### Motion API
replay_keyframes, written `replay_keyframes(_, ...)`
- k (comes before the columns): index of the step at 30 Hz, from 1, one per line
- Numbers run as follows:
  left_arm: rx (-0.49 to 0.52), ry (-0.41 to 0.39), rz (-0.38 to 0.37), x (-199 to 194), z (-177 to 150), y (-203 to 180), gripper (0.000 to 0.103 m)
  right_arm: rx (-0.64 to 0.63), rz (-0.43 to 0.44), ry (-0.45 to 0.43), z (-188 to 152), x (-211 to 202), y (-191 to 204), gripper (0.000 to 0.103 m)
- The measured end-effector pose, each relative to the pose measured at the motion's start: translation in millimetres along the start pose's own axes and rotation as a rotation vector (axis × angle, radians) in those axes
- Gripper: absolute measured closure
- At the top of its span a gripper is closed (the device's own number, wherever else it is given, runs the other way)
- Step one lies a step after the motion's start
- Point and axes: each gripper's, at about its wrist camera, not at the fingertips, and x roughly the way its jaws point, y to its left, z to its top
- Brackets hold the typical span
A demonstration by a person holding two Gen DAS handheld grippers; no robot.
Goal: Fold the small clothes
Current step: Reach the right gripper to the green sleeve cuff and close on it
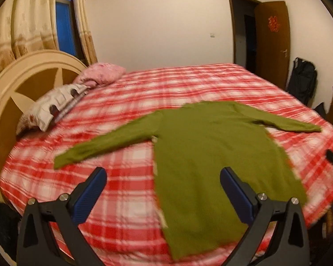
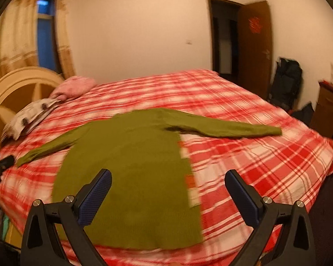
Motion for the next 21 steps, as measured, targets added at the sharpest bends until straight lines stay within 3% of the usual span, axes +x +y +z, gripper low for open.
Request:
replay_keyframes(8,0.039,-0.001,0.11,91.8,21.8,33.5,0.0,0.245,-0.116,0.105,27.4,80.1,-115.8,0.002)
replay_keyframes(9,0.026,0.018,0.117,106.6,23.5,37.6,0.0,0.283,-0.135,0.115,32.0,89.5,-132.0,0.005)
replay_keyframes(12,-0.002,0.051,0.133,139.5,26.9,43.9,0.0,0.391,-0.201,0.161,43.9,123.9,-182.5,0.027)
replay_keyframes(17,-0.018,0.075,0.155,177.5,24.8,38.6,0.0,0.588,-0.226,0.213,49.1,168.4,-253.9,0.03)
replay_keyframes(21,-0.013,0.112,0.172,201.3,20.4,35.0,0.0,0.67,-0.226,0.215,49.4,187.6,-281.7,0.033)
